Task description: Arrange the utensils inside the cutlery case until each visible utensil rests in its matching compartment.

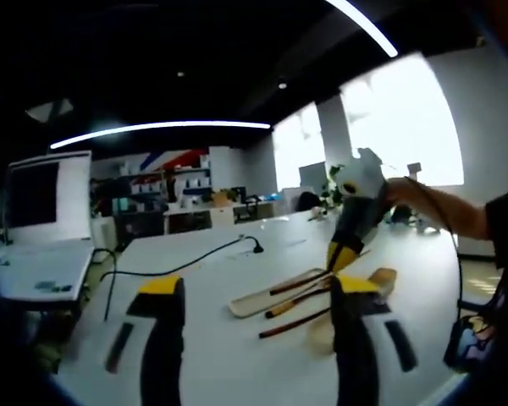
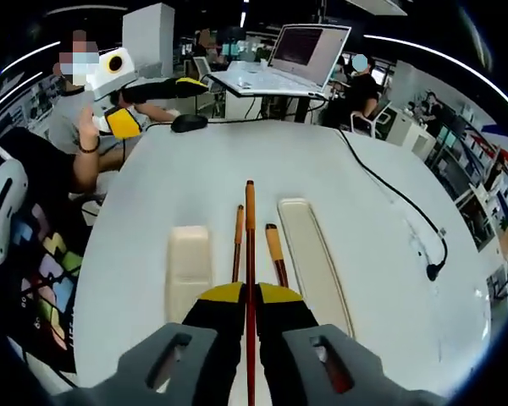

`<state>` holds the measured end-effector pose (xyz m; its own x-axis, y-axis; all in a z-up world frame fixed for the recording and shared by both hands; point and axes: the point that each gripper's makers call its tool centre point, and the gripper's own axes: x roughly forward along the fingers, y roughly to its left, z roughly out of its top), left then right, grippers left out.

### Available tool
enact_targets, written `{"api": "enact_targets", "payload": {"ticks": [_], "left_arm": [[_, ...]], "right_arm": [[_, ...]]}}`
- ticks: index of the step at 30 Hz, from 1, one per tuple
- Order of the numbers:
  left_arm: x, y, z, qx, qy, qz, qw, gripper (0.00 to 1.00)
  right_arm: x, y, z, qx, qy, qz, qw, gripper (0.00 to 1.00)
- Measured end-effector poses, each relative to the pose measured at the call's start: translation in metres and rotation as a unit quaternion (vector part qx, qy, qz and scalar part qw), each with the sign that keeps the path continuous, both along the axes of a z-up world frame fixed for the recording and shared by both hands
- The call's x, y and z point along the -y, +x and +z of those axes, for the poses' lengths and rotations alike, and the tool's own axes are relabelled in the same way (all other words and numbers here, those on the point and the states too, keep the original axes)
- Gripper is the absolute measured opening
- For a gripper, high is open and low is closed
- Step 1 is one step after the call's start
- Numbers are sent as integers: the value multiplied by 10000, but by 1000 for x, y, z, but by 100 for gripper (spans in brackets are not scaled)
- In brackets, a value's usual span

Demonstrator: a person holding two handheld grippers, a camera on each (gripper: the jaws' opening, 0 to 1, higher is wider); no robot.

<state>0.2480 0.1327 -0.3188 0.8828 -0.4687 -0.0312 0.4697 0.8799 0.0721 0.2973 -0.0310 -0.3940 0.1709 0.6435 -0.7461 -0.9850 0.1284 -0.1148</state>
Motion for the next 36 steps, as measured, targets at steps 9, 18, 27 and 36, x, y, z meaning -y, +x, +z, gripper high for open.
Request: {"api": "enact_targets", "payload": {"ticks": [9, 18, 27, 36], "left_arm": [[-1, -1, 3, 6, -76, -18, 10000, 73], [-1, -3, 6, 49, -122, -25, 9999, 72], [3, -4, 3, 11, -93, -73, 9999, 72], [5, -6, 5, 38, -128, -111, 9999, 72]], "right_arm": [[10, -25, 0, 51, 32, 133, 9999, 3], [12, -47, -19, 28, -141, 425, 9990, 3], [12, -56, -32, -96, -219, 579, 9980, 3], [11, -59, -42, -280, -5, 526, 9982, 3]]}}
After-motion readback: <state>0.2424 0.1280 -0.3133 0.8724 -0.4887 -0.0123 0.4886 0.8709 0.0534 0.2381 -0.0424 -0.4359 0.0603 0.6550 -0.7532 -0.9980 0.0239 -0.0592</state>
